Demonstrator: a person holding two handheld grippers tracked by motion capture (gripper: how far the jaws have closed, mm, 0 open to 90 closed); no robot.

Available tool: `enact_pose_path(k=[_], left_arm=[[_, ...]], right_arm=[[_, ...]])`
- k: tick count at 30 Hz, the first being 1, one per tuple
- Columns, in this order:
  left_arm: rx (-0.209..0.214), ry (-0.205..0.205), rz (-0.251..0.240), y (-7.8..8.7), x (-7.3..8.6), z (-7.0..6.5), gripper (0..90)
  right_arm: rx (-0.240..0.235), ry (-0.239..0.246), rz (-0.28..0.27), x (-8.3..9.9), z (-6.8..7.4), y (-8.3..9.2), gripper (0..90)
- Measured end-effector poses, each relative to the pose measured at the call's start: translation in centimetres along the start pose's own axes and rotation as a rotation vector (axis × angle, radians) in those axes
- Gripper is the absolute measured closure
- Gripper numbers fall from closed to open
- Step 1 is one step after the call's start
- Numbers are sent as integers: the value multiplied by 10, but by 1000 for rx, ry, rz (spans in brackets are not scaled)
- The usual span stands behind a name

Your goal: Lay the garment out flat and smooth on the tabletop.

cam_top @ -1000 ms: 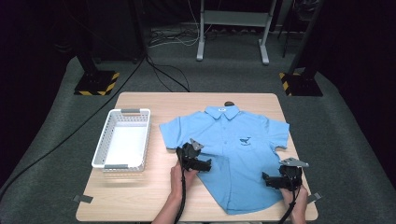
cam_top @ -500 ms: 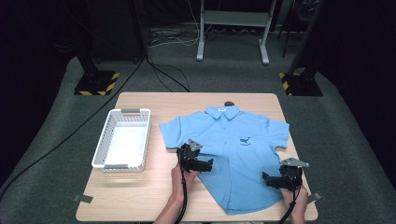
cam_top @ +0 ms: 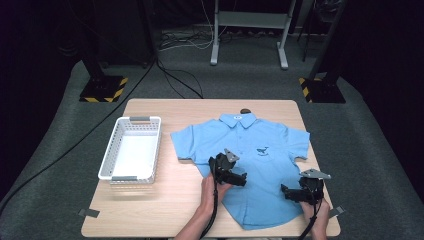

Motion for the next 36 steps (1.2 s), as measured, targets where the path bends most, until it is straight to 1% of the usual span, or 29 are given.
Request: enact_pose_path(k=[1, 4, 6, 7, 8, 9, 12, 15, 19, 23, 26, 29, 31, 32, 33, 36], left_arm=[[2, 11, 8, -2, 0, -1, 4], [-9, 10, 23, -7, 0, -2, 38], [-14, 0, 38, -10, 1, -3, 59], [-24, -9, 41, -11, 2, -4, 77], [-33, -18, 36, -10, 3, -5, 84], [-35, -20, 29, -10, 4, -5, 94], [-39, -17, 14, -7, 7, -3, 131], [-42, -13, 7, -4, 8, -2, 196], [-37, -7, -9, -2, 9, -1, 275], [-39, -16, -25, 1, 11, -2, 334], [-35, -14, -38, 1, 12, -3, 362], [-30, -15, -40, 3, 12, -1, 400], [-27, -13, -48, 3, 13, -1, 442], [-27, -13, -48, 3, 13, -1, 479], [-38, -19, -51, 3, 13, -1, 502], [-38, -23, -60, 5, 15, -1, 553]], right_arm=[[0, 0, 0, 0, 0, 0, 15], [0, 0, 0, 0, 0, 0, 15], [0, 0, 0, 0, 0, 0, 15], [0, 0, 0, 0, 0, 0, 15], [0, 0, 0, 0, 0, 0, 15], [-1, 0, 0, 0, 0, 0, 15], [-1, 1, 0, 0, 0, 0, 15], [-1, 1, 0, 0, 0, 0, 15], [-1, 1, 0, 0, 0, 0, 15], [-1, 1, 0, 0, 0, 0, 15], [-1, 1, 0, 0, 0, 0, 15], [1, 0, -1, 0, 0, 0, 15], [1, 0, 0, 0, 0, 0, 15], [1, 0, 0, 0, 0, 0, 15], [1, 0, 0, 0, 0, 0, 15], [1, 0, 0, 0, 0, 0, 15]])
Point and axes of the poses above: each handheld gripper's, and its own axes: y roughly backward along the jaws, x roughly out of its underside, z roughly to its left, the point moved 5 cm from there along -y, roughly forward along the jaws, and after that the axes turned 2 degrees about y, right-handed, at the moved point
